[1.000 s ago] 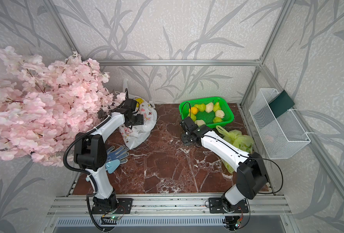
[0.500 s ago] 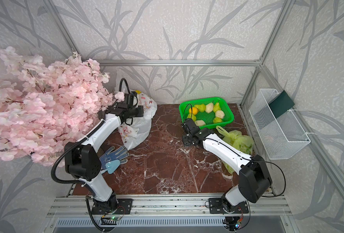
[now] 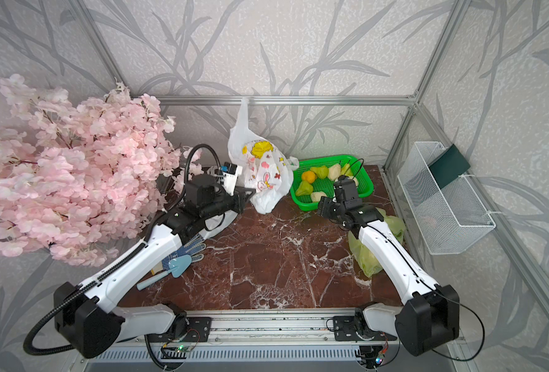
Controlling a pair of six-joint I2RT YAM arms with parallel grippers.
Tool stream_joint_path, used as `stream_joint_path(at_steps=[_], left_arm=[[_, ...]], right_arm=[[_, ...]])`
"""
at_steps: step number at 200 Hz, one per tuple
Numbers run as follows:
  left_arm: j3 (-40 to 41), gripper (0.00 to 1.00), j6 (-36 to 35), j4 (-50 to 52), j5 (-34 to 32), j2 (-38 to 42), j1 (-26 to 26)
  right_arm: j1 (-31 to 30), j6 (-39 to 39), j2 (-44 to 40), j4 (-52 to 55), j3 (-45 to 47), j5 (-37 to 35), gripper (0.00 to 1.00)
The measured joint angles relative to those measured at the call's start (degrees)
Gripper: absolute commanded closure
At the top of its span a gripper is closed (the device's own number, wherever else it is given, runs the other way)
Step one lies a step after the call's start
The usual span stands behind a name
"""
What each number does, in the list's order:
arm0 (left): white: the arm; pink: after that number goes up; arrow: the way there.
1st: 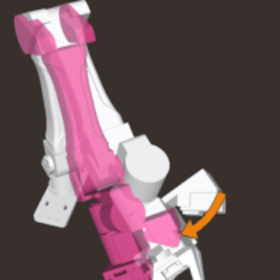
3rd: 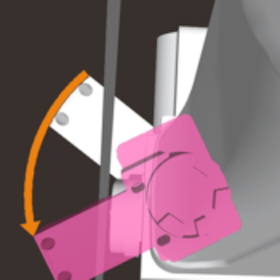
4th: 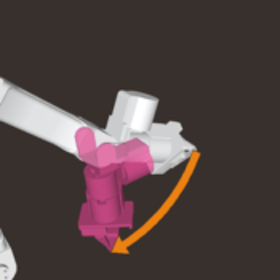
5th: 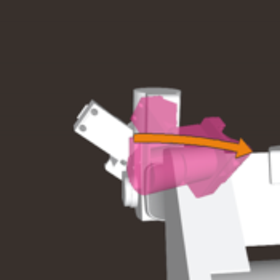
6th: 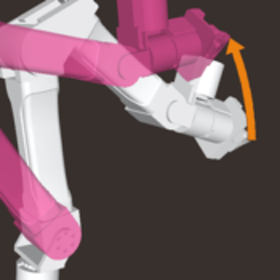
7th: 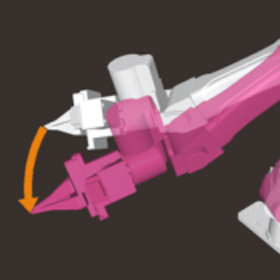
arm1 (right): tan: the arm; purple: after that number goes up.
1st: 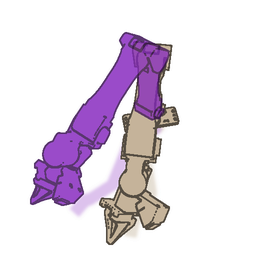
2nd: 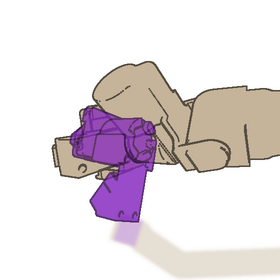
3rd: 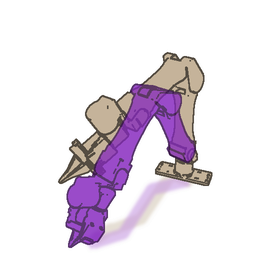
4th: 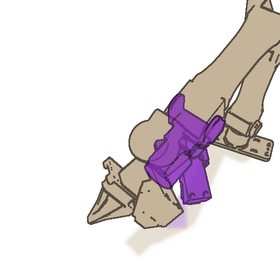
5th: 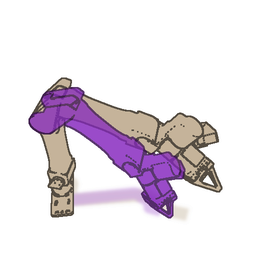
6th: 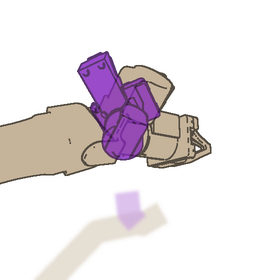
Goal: Place the pears into plastic bags & tie knots
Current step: Pick up the plastic bag, then place the plastic bag at the center of the board, then pick up the plastic bag at the center of the board.
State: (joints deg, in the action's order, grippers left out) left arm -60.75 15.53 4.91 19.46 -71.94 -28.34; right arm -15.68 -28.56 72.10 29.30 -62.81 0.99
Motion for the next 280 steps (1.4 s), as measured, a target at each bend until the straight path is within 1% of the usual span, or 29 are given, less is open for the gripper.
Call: stream_joint_path(at_steps=[13, 26, 40, 54, 71, 83, 99, 125, 145, 175, 197, 213, 226, 234, 240, 244, 254, 258, 269, 280], left_arm=[[6.6, 0.92, 2.6, -1.7, 0.4, 1.3, -0.8], [13.5, 0.77, 5.4, -2.8, 0.6, 1.5, -1.3], [19.9, 0.62, 8.2, -1.7, 0.2, 1.4, -1.4], [23.1, 0.51, 9.8, 1.7, -1.2, 1.5, -1.4], [23.5, 0.44, 10.7, 5.7, -3.8, 3.5, -1.2], [23.1, 0.41, 11.2, 7.6, -5.6, 6.4, -0.7], [21.4, 0.39, 11.6, 10.1, -7.3, 9.7, 0.7], [16.5, 0.37, 11.6, 13.1, -8.2, 10.9, 4.1], [13.5, 0.34, 11.5, 14.6, -7.7, 10.3, 6.5], [10.0, 0.32, 11.0, 15.9, -6.4, 7.2, 8.5], [9.0, 0.36, 11.0, 16.0, -4.2, 3.9, 9.4], [9.0, 0.37, 11.1, 15.7, -2.3, 1.0, 9.6], [9.1, 0.38, 11.3, 15.2, -0.9, -1.0, 9.7], [9.1, 0.38, 11.5, 15.2, -0.4, -1.7, 9.7], [9.1, 0.38, 11.6, 15.2, 0.0, -2.1, 9.7], [9.1, 0.38, 11.6, 15.1, 0.1, -2.1, 9.7], [9.1, 0.37, 11.6, 15.1, 0.2, -1.9, 9.7], [9.1, 0.37, 11.5, 15.2, 0.2, -1.8, 9.7], [8.7, 0.37, 11.4, 15.7, 0.0, -1.6, 9.9], [7.5, 0.36, 11.1, 16.7, -0.3, -1.6, 10.3]], right_arm=[[2.2, -0.9, -1.0, -0.9, 0.5, 1.4, 0.3], [3.3, -1.5, -0.9, -1.6, 0.9, 2.7, 0.3], [3.4, -2.0, -0.2, -2.3, 1.5, 4.6, 0.3], [2.9, -3.0, 1.3, -3.1, 1.9, 6.6, 0.29], [0.7, -4.0, 4.2, -4.0, 1.9, 8.0, 0.28], [-1.7, -4.5, 6.6, -4.7, 1.7, 8.7, 0.25], [-5.6, -5.1, 10.9, -4.7, 0.3, 9.6, 0.23], [-10.2, -6.0, 18.1, -5.2, -4.1, 11.1, 0.19], [-11.6, -8.1, 21.8, -7.9, -5.2, 13.7, 0.15], [-13.0, -13.5, 24.6, -14.8, -3.9, 18.2, 0.13], [-13.9, -17.4, 25.2, -20.2, -2.2, 20.9, 0.13], [-14.6, -19.6, 27.4, -24.5, -2.0, 23.1, 0.13], [-15.1, -21.2, 30.1, -28.4, -1.7, 24.9, 0.18], [-15.2, -22.5, 31.7, -31.3, -1.2, 25.8, 0.24], [-15.3, -23.2, 33.0, -33.7, -0.4, 26.5, 0.3], [-15.4, -23.8, 33.6, -35.2, 0.2, 26.6, 0.37], [-15.5, -25.0, 35.0, -39.5, 2.0, 27.5, 0.58], [-15.5, -25.6, 35.4, -41.0, 2.6, 27.7, 0.65], [-15.6, -26.6, 35.8, -45.2, 4.5, 28.3, 0.8], [-15.7, -27.2, 35.8, -49.7, 5.7, 28.8, 0.92]])
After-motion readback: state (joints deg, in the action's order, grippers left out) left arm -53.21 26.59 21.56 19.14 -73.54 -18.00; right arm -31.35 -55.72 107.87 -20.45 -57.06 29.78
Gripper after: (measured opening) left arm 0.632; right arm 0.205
